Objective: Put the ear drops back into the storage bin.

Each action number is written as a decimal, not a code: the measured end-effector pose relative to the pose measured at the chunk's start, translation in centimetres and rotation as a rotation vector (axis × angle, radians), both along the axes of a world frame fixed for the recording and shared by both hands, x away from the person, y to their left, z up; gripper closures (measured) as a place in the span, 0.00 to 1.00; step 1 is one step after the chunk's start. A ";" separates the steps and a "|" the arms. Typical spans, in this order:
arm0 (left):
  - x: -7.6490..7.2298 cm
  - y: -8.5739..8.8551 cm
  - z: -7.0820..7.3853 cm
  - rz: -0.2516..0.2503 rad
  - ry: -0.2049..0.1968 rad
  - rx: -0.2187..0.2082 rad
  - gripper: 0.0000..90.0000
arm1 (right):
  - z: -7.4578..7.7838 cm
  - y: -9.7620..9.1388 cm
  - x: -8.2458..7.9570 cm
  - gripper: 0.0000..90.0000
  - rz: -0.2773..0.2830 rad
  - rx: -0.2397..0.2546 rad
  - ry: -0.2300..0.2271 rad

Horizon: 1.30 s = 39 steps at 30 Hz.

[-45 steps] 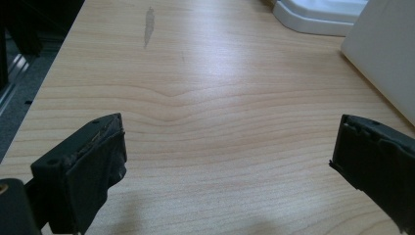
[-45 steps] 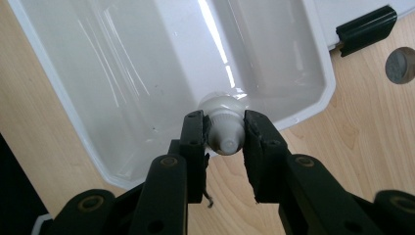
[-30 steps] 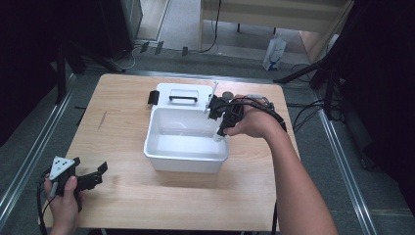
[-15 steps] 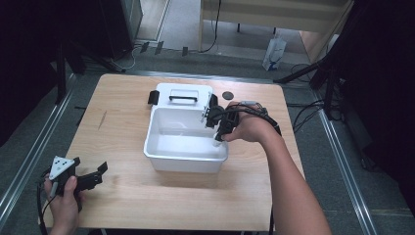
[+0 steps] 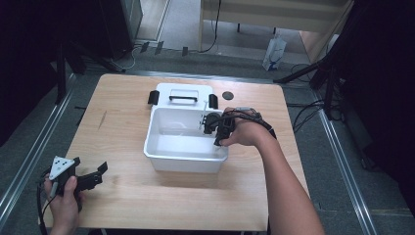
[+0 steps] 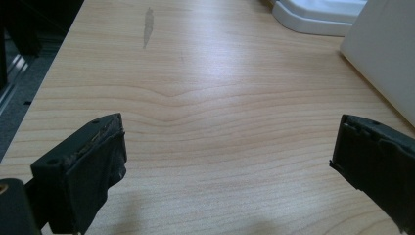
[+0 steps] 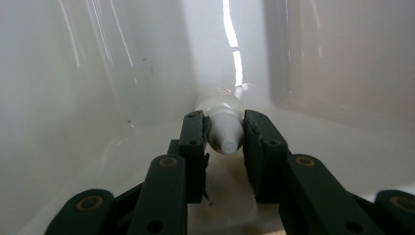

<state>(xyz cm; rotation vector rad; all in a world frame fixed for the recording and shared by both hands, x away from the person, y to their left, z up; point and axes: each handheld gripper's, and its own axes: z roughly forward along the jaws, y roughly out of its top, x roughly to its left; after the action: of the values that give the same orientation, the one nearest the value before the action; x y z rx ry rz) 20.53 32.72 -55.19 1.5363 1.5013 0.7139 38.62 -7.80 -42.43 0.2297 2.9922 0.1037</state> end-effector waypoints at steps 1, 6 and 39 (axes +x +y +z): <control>0.0 0.0 0.0 0.000 0.001 0.002 0.00 | -0.1 0.0 0.0 0.79 -0.008 0.000 0.001; 0.0 0.0 0.0 0.000 -0.002 0.001 0.00 | -0.2 -0.2 0.2 0.86 -0.020 0.002 -0.013; 0.0 -0.1 0.0 0.003 -0.009 0.003 0.00 | 4.1 -0.8 -1.1 0.00 -0.193 0.125 -0.144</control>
<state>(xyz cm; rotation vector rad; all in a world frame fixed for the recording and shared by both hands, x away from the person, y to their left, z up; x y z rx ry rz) 20.52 32.60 -55.20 1.5314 1.4970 0.7236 37.57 -8.57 -38.29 0.5003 2.8060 0.2738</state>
